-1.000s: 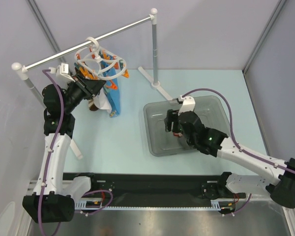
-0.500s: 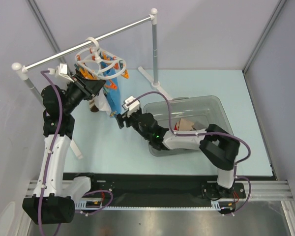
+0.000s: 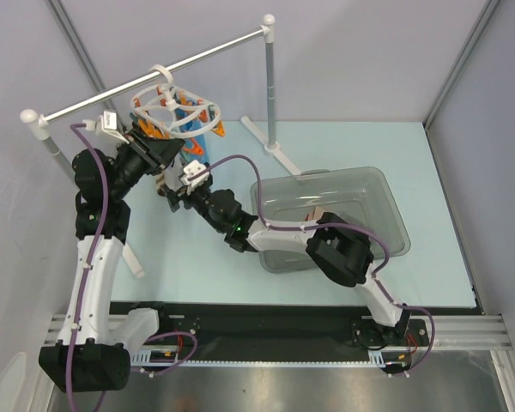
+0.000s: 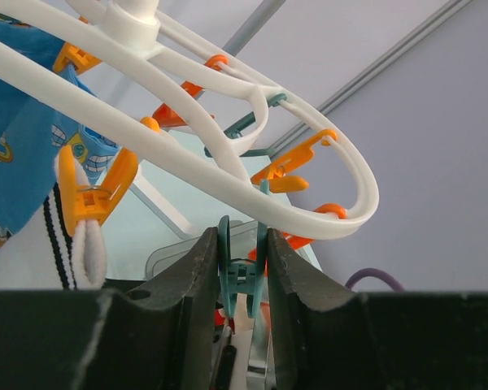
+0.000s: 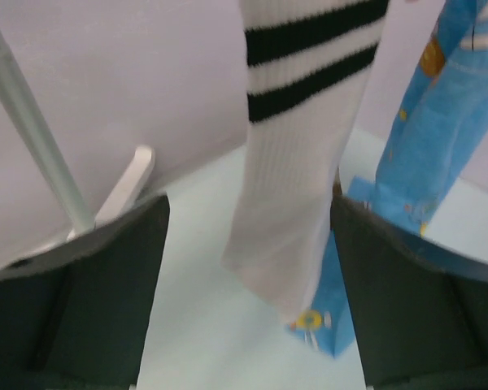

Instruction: Remove the socks clipped to the hanger

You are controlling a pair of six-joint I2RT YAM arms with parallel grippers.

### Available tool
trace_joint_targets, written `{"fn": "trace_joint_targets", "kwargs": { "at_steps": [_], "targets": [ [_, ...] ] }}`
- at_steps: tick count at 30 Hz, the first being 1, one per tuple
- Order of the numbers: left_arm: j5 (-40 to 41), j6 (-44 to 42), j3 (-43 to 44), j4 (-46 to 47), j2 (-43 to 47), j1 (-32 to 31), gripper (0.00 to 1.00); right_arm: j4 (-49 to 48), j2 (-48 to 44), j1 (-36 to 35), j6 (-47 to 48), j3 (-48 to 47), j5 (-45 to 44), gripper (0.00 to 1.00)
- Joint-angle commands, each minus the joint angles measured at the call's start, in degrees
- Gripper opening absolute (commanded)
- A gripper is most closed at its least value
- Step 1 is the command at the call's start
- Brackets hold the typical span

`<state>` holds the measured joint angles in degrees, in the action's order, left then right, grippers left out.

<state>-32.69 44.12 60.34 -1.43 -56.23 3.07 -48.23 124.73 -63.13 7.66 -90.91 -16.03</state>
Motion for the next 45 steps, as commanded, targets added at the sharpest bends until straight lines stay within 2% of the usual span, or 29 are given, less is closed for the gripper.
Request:
{"fn": "trace_joint_targets", "kwargs": {
  "at_steps": [1, 5, 7, 8, 9, 10, 11, 12, 17, 22, 25, 27, 30, 37, 45],
  "targets": [
    [-0.80, 1.15, 1.01, 1.17, 1.47, -0.61, 0.31, -0.12, 2.97, -0.24, 1.92, -5.84, -2.60, 0.84],
    [-0.80, 1.41, 0.66, 1.17, 1.65, -0.87, 0.31, 2.87, 6.31, -0.41, 4.20, -13.22, -9.43, 0.79],
    [-1.15, 1.58, 0.83, 1.17, 1.56, -0.96, 0.32, 2.88, 6.41, -0.32, 5.25, -13.67, -10.51, 0.58],
    [-1.32, 1.58, 0.92, 0.21, 1.65, -0.96, 0.36, 3.31, 6.06, -0.24, 5.78, -13.59, -11.29, 0.49],
    [-1.33, 1.06, 1.18, -0.67, 1.47, -0.96, 0.39, 4.01, 5.10, -0.32, 5.70, -13.41, -11.30, 0.30],
    [-1.33, 0.36, 1.80, -1.63, 1.38, -0.96, 0.44, 6.11, 4.39, -0.32, 5.44, -13.06, -10.78, 0.24],
    [-1.15, -0.25, 2.15, -3.99, 1.47, -0.96, 0.53, 6.56, 3.25, -0.32, 4.83, -12.28, -9.99, 0.17],
    [-0.54, -1.30, 2.50, -5.06, 1.56, -0.87, 0.55, 5.78, 0.72, -0.32, 4.38, -8.79, -8.85, 0.00],
    [0.60, -4.74, 6.54, -12.43, 2.00, -0.79, 0.65, 2.79, -7.12, -0.41, 1.13, 1.61, -2.00, 0.00],
    [2.54, -12.03, 13.91, -23.78, 0.86, 0.18, 0.68, 5.86, -13.88, 0.73, -3.17, 7.23, 8.36, 0.00],
    [2.72, -14.32, 16.47, -28.79, 0.59, 1.23, 0.70, 6.92, -15.82, 1.34, -5.02, 8.47, 10.66, 0.00],
    [4.02, -15.73, 17.53, -31.78, 0.68, 1.76, 0.78, 6.57, -17.93, 1.96, -5.99, 10.14, 11.37, 0.00],
    [6.48, -17.40, 19.38, -35.21, 0.77, 2.11, 0.79, 6.65, -20.48, 3.19, -8.88, 12.25, 14.01, 0.00],
    [6.41, -17.05, 19.21, -34.70, 1.21, 2.38, 0.77, 5.43, -23.91, 7.23, -14.51, 16.20, 17.87, 0.00],
    [1.49, -13.36, 17.88, -25.38, 1.91, 2.38, 0.74, 3.76, -25.06, 12.15, -19.87, 17.97, 19.99, 0.00]
  ]
}}
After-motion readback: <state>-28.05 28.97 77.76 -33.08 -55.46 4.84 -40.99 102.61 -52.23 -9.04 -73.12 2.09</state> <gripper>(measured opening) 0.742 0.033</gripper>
